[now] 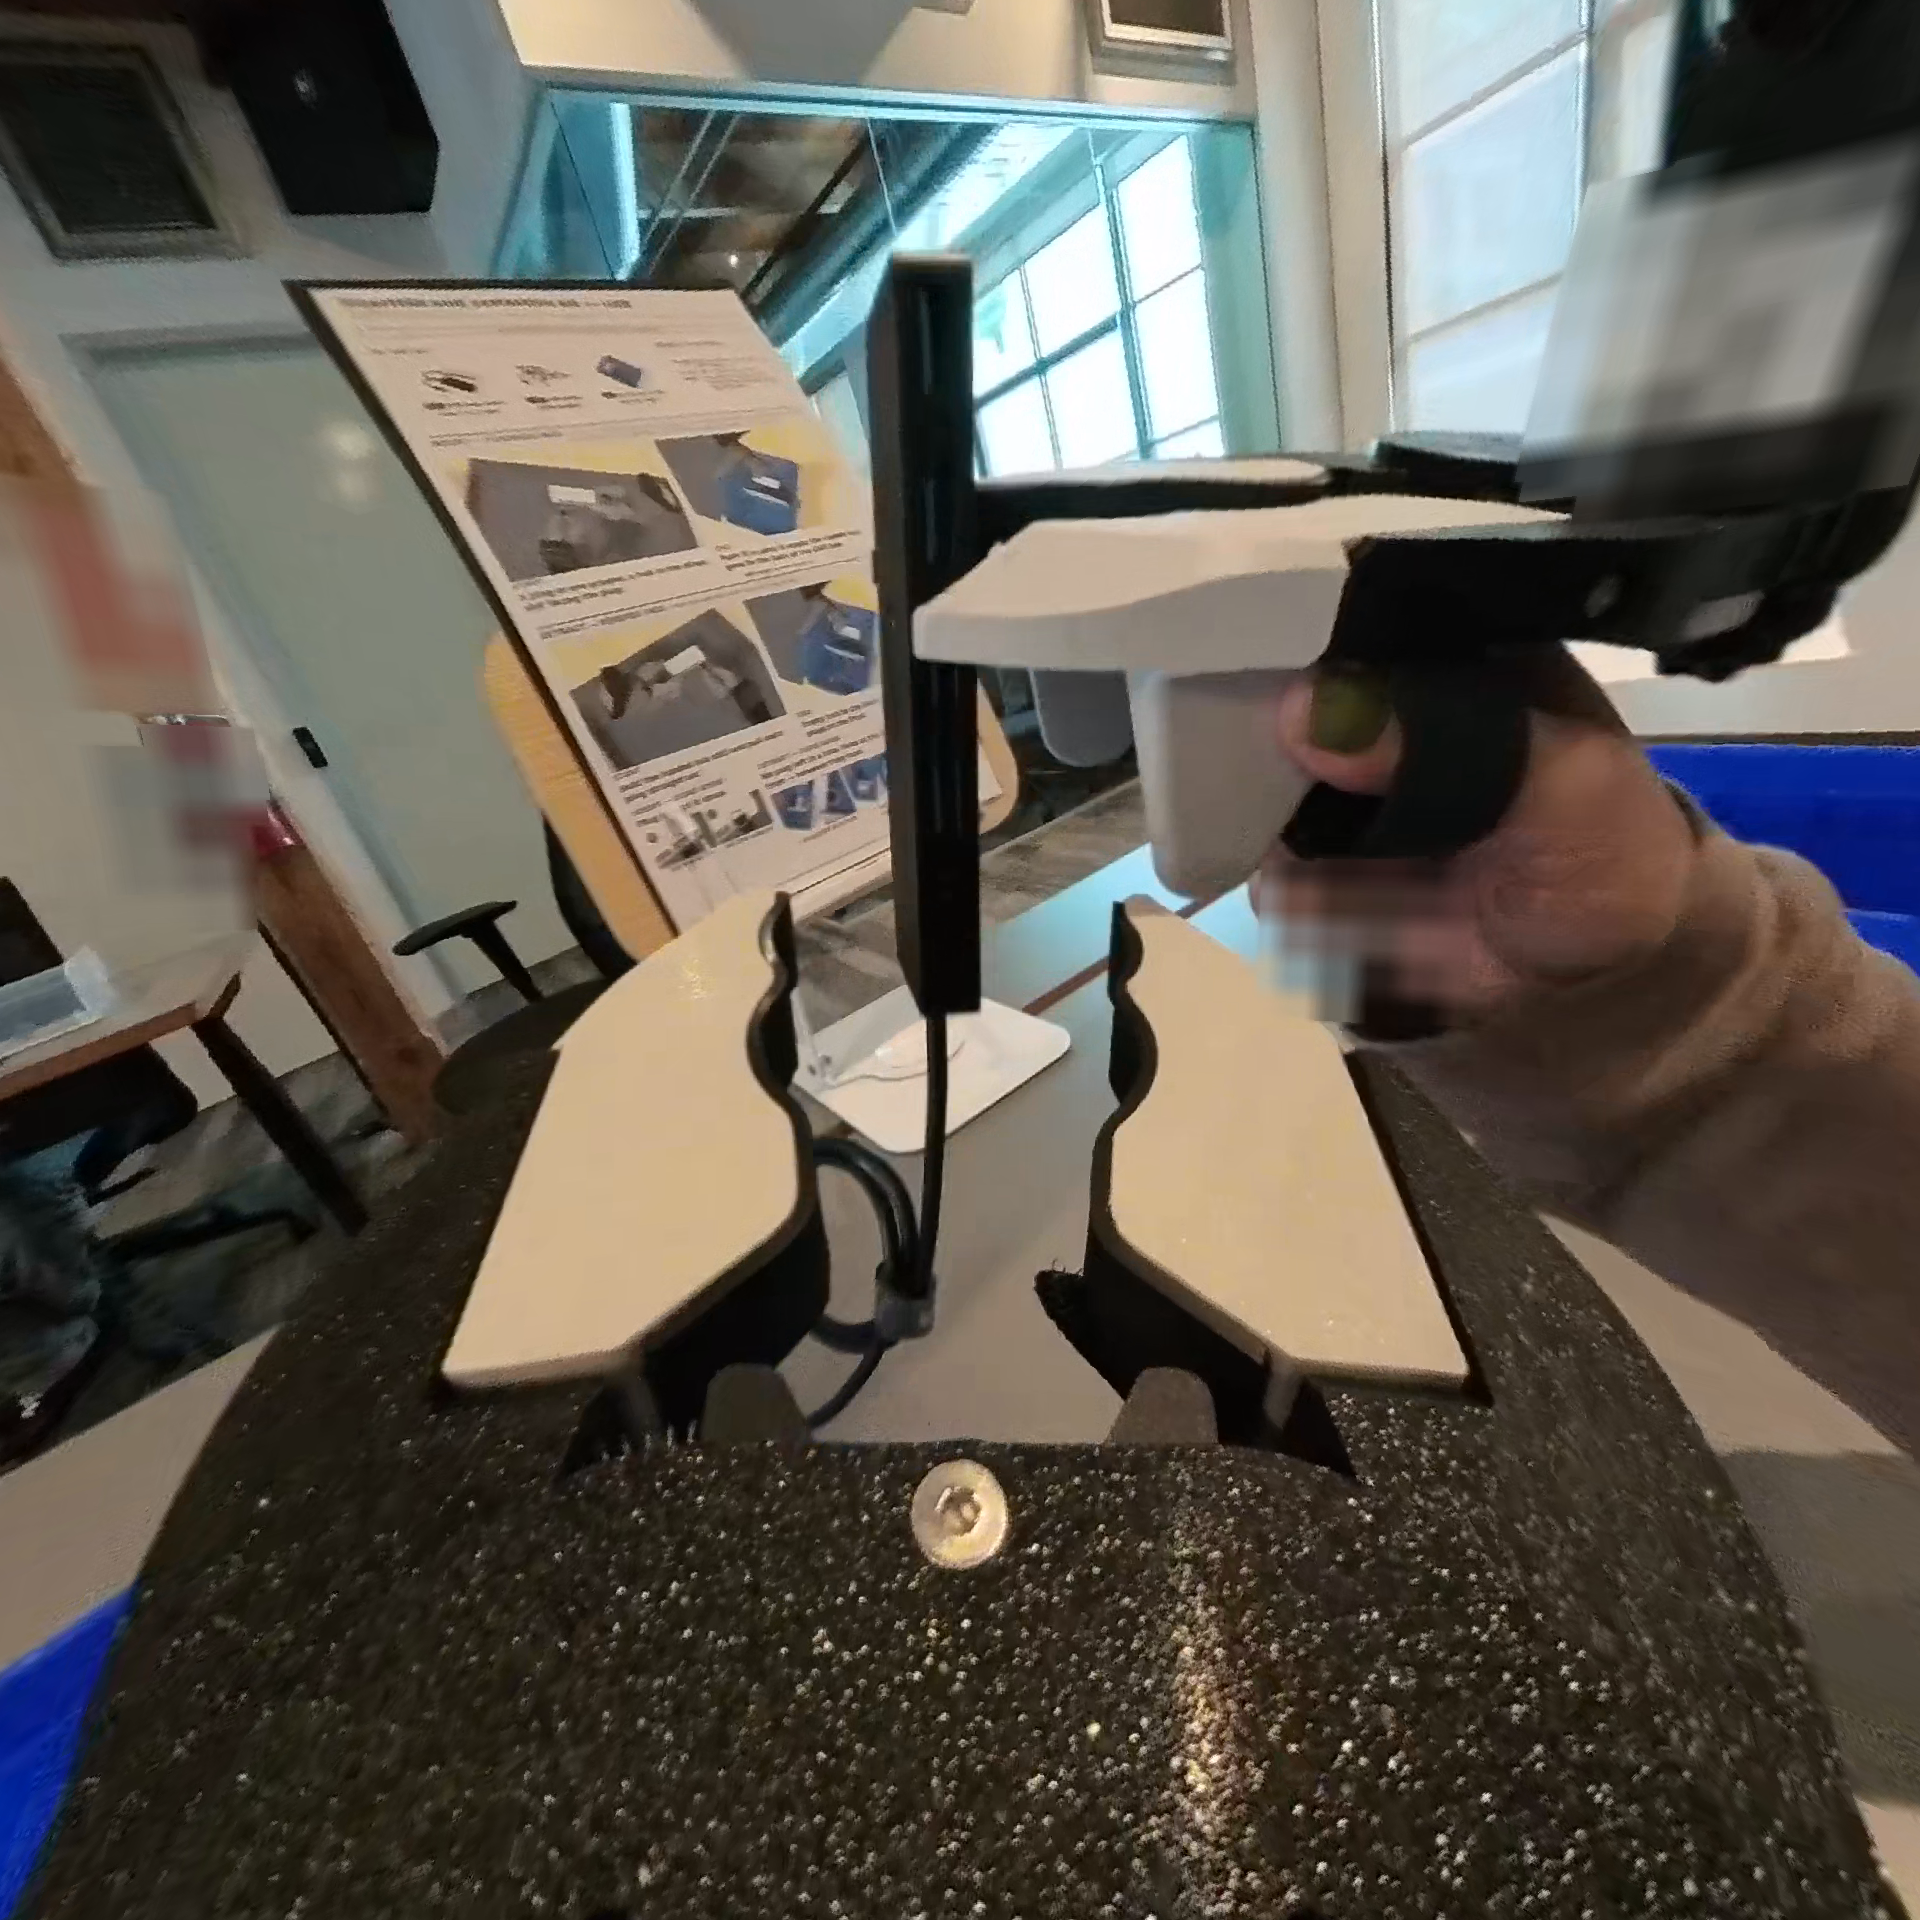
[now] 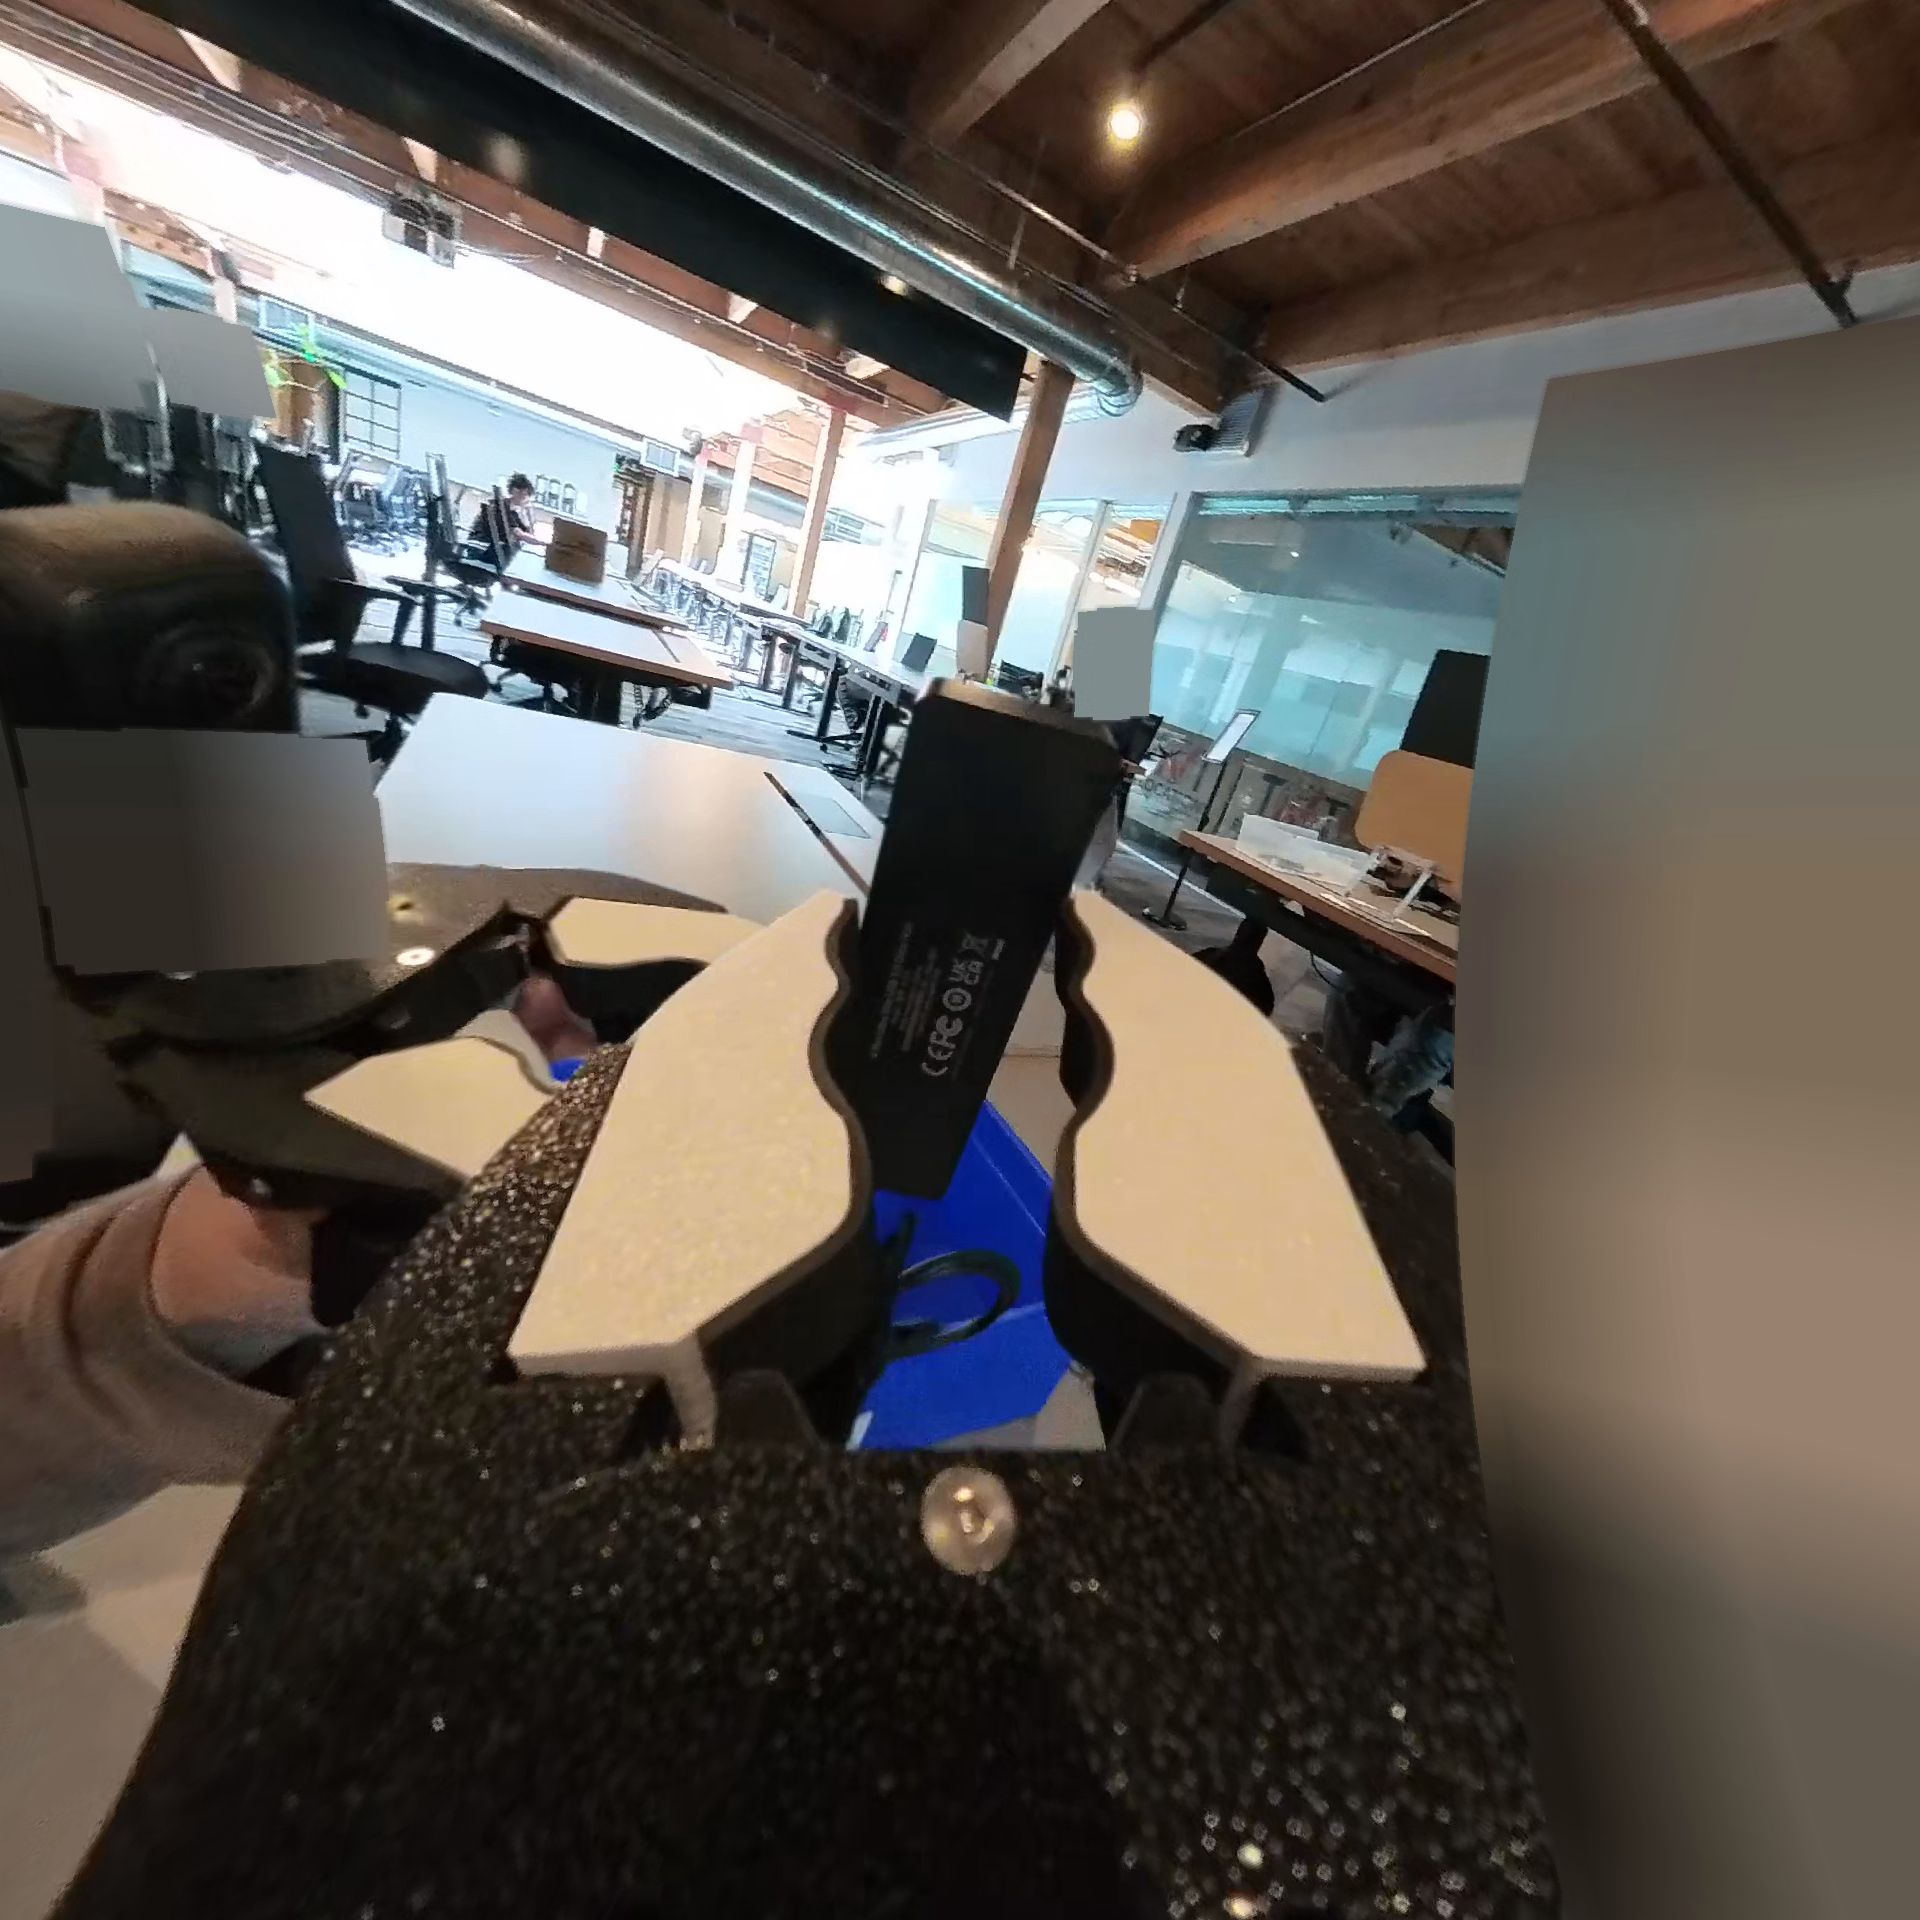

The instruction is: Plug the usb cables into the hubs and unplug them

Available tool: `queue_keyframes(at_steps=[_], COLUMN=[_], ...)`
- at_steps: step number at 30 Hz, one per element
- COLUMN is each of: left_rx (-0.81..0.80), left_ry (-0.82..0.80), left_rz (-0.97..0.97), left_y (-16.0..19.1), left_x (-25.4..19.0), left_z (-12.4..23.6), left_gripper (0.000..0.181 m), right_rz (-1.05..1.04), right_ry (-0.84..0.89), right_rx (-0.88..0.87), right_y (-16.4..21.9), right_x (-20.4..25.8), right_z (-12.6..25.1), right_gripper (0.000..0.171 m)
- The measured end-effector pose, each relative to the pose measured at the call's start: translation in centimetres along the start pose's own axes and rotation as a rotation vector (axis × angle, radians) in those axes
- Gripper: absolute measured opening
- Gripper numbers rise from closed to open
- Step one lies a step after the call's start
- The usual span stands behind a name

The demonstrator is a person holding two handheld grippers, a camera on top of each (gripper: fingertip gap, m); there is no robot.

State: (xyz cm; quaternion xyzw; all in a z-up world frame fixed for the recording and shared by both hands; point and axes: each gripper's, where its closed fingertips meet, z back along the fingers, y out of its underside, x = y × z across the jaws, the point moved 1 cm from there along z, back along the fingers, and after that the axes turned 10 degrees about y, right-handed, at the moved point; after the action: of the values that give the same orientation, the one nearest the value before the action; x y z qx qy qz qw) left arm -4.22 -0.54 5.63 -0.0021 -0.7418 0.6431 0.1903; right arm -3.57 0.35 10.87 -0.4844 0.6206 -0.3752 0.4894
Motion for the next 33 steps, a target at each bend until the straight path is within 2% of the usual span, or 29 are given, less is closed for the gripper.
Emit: queue_keyframes(at_steps=[1, 3, 5, 9, 11, 15, 17, 19, 24, 29, 33], left_rx=[0.0, -0.006, 0.004, 0.027, 0.016, -0.007, -0.002, -0.006, -0.09, -0.089, -0.112], left_ry=[0.002, -0.008, -0.037, -0.036, 0.083, 0.302, 0.403, 0.473, 0.552, 0.545, 0.548], left_rz=[0.006, -0.007, -0.048, -0.034, 0.022, 0.074, 0.089, 0.107, 0.16, 0.155, 0.19], left_y=[-0.1, -0.2, -0.2, 0.0, -0.1, 0.1, 0.3, 0.3, 0.0, 0.7, 0.6], left_x=[-0.3, -0.9, -1.2, -1.8, -2.5, -4.1, -5.2, -6.1, -7.0, -7.1, -6.8], left_z=[-0.8, -2.2, -3.1, -4.4, -4.8, -4.7, -4.4, -4.2, -3.7, -3.9, -3.8], left_gripper=[0.055, 0.039, 0.015, 0.012, 0.011, 0.011, 0.011, 0.011, 0.011, 0.011, 0.011], right_rz=[-0.004, -0.014, -0.023, 0.024, 0.015, -0.193, -0.335, -0.395, -0.352, -0.282, -0.277], right_ry=[0.006, 0.007, 0.005, -0.018, -0.065, -0.243, -0.402, -0.507, -0.621, -0.626, -0.623], right_rx=[-0.002, -0.013, -0.016, -0.047, -0.094, -0.073, -0.091, -0.091, -0.052, -0.003, 0.016], right_y=[0.0, -0.1, 0.0, 0.1, -0.1, 0.4, 0.1, 0.1, 0.8, 1.6, 2.0], right_x=[-0.2, -0.7, -1.2, -2.2, -2.6, -3.7, -3.3, -2.9, -1.3, -0.5, -0.5], right_z=[0.5, 1.5, 2.2, 3.2, 3.9, 5.1, 6.1, 6.8, 7.4, 7.4, 7.2], right_gripper=[0.037, 0.035, 0.035, 0.035, 0.037, 0.059, 0.06, 0.051, 0.033, 0.02, 0.02])
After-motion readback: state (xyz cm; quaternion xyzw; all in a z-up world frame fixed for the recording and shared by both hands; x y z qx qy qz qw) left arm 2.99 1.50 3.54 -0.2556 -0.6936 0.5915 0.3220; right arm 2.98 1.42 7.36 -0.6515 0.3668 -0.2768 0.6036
